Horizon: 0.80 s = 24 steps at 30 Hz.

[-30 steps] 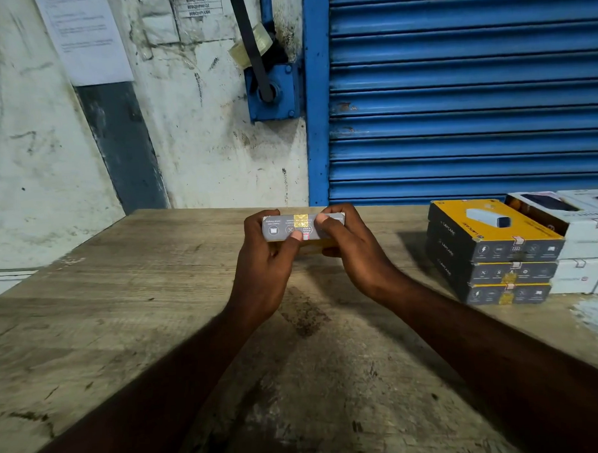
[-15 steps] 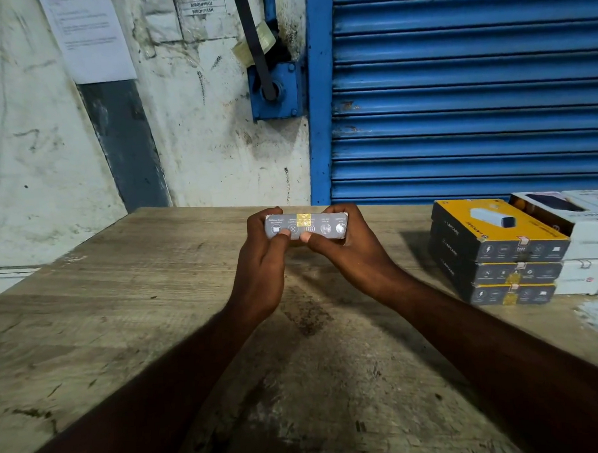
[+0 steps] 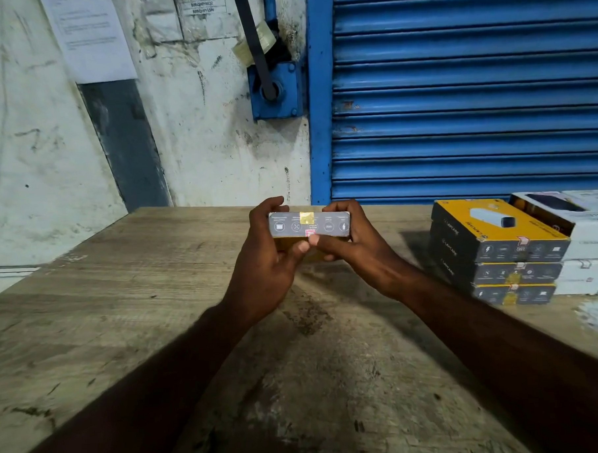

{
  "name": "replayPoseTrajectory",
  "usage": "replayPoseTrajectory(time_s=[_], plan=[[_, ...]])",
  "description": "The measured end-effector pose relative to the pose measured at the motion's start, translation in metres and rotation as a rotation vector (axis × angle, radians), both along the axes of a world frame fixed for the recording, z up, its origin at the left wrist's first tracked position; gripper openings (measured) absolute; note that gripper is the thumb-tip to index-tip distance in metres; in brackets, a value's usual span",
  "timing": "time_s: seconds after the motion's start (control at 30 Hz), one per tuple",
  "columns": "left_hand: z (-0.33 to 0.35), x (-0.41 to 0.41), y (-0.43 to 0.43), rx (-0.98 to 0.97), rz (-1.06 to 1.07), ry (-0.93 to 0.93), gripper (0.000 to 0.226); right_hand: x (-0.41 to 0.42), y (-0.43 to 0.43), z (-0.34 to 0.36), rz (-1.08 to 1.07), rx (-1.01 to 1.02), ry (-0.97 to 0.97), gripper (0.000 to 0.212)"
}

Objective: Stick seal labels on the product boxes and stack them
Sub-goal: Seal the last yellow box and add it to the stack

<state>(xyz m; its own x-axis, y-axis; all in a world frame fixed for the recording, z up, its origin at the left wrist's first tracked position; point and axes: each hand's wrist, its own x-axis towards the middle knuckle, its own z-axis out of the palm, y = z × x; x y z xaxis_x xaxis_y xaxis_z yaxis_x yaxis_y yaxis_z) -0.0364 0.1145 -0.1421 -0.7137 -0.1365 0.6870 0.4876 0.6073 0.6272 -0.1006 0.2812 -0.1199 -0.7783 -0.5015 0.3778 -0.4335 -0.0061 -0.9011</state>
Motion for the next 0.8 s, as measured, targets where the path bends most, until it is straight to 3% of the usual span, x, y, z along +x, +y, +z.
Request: replayPoseTrajectory(time_s=[0.17, 0.4, 0.8], plan=[[0.0003, -0.0007, -0.0044, -0.013, -0.015, 0.033, 0.050, -0.0002, 0.0022, 0.0013, -0.106, 0.034, 0.140, 0.041], [0.0006, -0.0003, -0.0058, 0.011, 0.026, 0.002, 0.047, 0.0007, 0.0035, 0.0013, -0.146, 0.057, 0.311, 0.040], [0.0047, 0.0039, 0.0019, 0.097, 0.128, 0.016, 0.067, 0.0021, 0.0028, -0.0025, -0.085, 0.069, 0.316, 0.049]])
